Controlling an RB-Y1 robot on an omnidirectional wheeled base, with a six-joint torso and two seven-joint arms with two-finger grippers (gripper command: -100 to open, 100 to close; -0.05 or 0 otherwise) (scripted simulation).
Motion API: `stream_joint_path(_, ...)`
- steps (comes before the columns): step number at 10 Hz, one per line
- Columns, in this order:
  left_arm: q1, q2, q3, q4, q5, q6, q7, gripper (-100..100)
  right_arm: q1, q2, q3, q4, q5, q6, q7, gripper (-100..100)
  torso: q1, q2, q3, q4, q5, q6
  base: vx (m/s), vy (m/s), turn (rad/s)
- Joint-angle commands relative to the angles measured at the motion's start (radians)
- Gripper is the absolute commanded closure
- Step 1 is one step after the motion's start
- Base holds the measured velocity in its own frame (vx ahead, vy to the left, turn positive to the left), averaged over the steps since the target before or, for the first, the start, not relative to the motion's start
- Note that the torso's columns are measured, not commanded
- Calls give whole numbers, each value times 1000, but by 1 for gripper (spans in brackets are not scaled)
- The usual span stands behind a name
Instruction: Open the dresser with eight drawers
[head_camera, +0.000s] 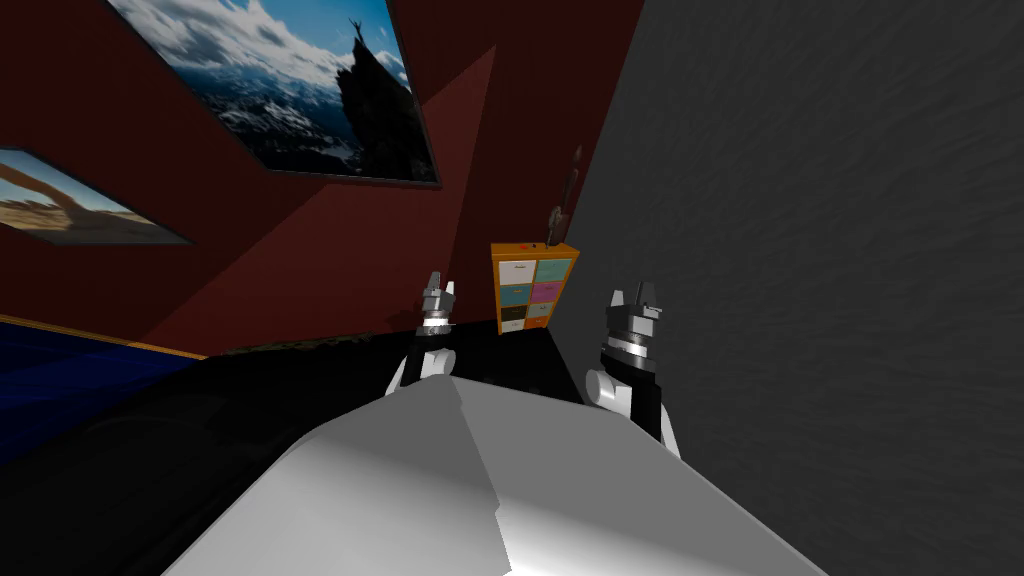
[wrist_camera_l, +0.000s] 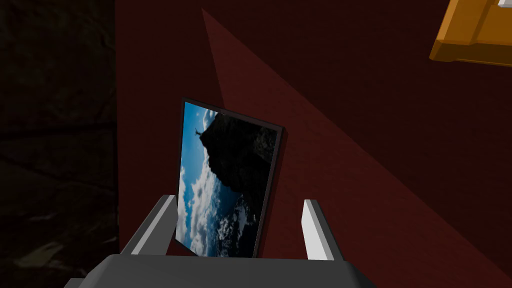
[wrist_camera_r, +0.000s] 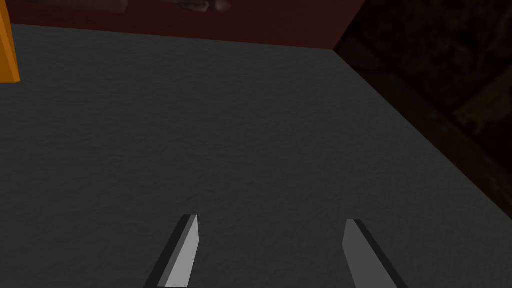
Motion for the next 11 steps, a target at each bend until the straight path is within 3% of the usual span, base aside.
stream_joint_path(1, 0, 0, 0, 0, 0, 0, 0, 0, 0, 0, 0, 0, 0, 0, 0, 0, 0, 40, -82, 41, 0, 0, 0, 0, 0)
stream_joint_path(9, 0, 0, 0, 0, 0, 0, 0, 0, 0, 0, 0, 0, 0, 0, 0, 0, 0, 618, -1234, 617, 0, 0, 0, 0, 0)
stream_joint_path(10, -4, 50, 1, 14, 1, -3, 0, -100, 0, 0, 0, 0, 0, 0, 0, 0, 0, 691, -1382, 691, 0, 0, 25, -13, 2)
stream_joint_path(11, -8, 78, 2, 28, 1, -6, 1, -100, 0, 0, 0, 0, 0, 0, 0, 0, 0, 724, -1452, 724, 0, 0, 45, -25, 2)
